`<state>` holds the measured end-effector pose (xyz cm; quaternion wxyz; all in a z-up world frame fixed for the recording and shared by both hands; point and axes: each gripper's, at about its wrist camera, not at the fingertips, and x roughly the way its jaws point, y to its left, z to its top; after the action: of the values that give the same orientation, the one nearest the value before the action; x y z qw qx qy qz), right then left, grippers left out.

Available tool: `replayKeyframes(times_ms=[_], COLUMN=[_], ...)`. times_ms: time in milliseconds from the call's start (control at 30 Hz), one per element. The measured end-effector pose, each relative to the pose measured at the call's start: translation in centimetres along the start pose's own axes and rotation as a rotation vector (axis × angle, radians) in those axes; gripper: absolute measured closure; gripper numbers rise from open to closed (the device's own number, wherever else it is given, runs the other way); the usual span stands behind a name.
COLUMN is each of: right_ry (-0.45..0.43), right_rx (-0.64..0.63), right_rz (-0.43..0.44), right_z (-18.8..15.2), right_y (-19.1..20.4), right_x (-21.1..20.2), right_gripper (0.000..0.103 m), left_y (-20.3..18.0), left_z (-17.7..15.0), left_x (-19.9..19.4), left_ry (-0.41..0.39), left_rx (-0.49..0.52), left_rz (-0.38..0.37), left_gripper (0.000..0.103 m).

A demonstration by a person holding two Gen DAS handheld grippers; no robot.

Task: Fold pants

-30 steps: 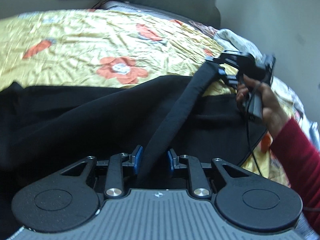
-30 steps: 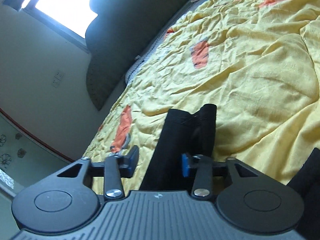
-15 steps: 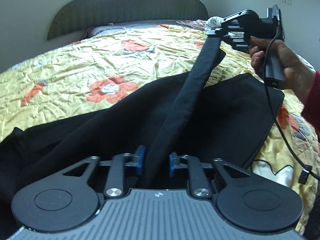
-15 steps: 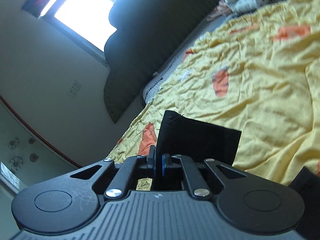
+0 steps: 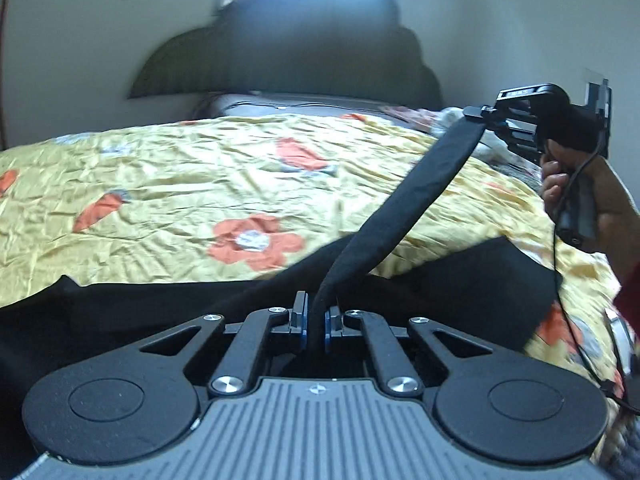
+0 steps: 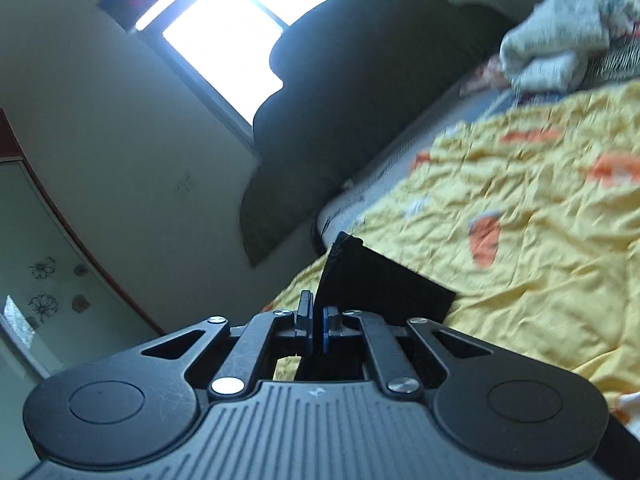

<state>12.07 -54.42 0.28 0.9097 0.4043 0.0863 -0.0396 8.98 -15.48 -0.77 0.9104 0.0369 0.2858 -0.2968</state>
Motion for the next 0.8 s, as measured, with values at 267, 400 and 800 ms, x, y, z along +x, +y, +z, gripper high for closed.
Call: replayKeyframes(times_ms=[267,400,800], right_ry=[0.028,0.019,0.000], right_rx=[0.103,0.126,0.097], right_rz=[-0.153,-0.153,-0.288], right_z=[-3.0,-2.8,-5.6], right_y=[-6.1,-6.7,-7.7], right_x=[-4.6,-5.4,-11.0], right_gripper=[0.099,0.099,0.099], left_y=[-1.3,-1.0,-2.6], left_z=[-2.0,-1.1,-3.6], left_x=[0.5,-0.2,-1.1], left_ry=[0.059,0.034,0.084], left_rx=[0.051,0.040,0.174], left_rz=[-0.054,-0.059,-0.140], left_gripper=[0.096,0.096,0.096])
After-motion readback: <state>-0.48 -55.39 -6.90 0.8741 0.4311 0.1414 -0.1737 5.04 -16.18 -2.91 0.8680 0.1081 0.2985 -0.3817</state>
